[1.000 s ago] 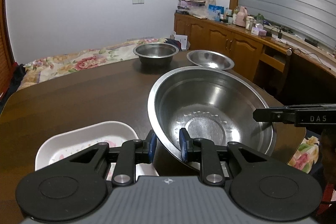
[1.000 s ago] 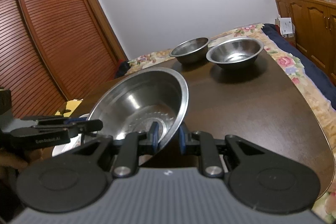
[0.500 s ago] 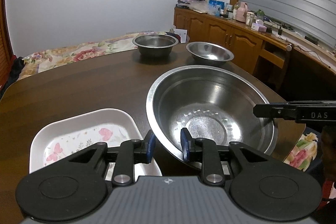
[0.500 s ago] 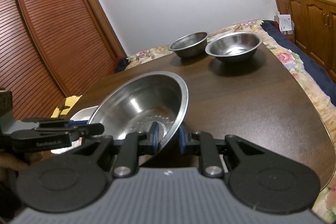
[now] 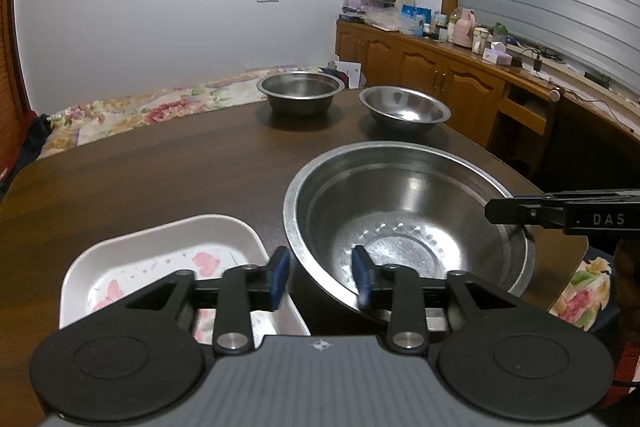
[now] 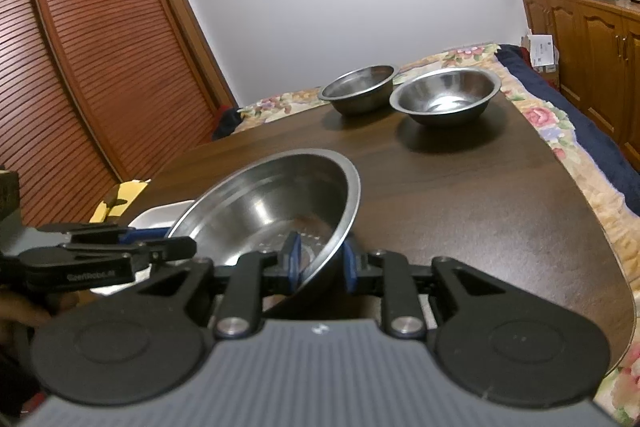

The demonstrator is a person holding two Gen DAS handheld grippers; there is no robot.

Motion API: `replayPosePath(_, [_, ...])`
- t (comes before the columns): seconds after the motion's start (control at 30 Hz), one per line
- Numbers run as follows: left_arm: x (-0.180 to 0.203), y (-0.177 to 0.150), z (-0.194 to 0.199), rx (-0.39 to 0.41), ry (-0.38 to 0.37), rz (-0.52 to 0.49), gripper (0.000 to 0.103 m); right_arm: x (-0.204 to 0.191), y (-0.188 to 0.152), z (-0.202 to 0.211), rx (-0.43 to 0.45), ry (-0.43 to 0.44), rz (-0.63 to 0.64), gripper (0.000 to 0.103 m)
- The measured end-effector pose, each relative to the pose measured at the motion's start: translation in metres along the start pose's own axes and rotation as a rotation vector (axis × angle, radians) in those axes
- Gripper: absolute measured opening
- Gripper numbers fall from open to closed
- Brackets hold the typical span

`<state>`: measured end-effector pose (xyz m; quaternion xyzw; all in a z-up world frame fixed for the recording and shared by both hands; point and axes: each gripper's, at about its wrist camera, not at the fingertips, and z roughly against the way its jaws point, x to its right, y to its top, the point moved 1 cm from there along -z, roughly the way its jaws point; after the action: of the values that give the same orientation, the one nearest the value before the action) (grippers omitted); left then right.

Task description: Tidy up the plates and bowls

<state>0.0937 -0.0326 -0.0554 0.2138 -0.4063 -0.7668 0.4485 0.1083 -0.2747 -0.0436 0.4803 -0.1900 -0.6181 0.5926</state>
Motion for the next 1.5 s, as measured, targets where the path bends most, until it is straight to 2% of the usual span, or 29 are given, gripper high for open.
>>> replayPosePath(0.13, [0.0,0.005,0.006,0.028,0.005,-0.007,0.051,0.002,0.003,0.003,0.012,-0.018,0.012,0.032])
replayPosePath(0.33, [-0.001,0.016,0.014,0.066,0.02,-0.015,0.059,0.005,0.011,0.012,0.037,-0.033,0.028,0.032])
replayPosePath(0.7, [0.0,0.041,0.025,0.114,0.035,-0.056,0.064,0.009,0.031,0.023,0.09,-0.068,0.076,0.036])
replayPosePath(0.9, [0.0,0.051,0.023,0.134,0.047,-0.054,0.079,0.013,0.042,0.025,0.112,-0.091,0.098,0.047])
replayPosePath(0.97, [0.0,0.056,0.02,0.134,0.044,-0.055,0.08,0.015,0.046,0.024,0.122,-0.102,0.106,0.059])
replayPosePath(1.13, [0.003,0.07,0.009,0.137,0.04,-0.073,0.083,0.024,0.058,0.021,0.145,-0.117,0.11,0.076])
replayPosePath(1.27, [0.005,0.086,-0.006,0.13,0.016,-0.088,0.084,0.036,0.069,0.013,0.155,-0.15,0.126,0.082])
replayPosePath(1.33, [0.004,0.096,-0.016,0.121,0.003,-0.088,0.084,0.042,0.075,0.007,0.162,-0.187,0.142,0.082])
replayPosePath(1.5, [0.01,0.119,-0.04,0.104,-0.003,-0.106,0.084,0.062,0.089,-0.01,0.161,-0.217,0.15,0.082])
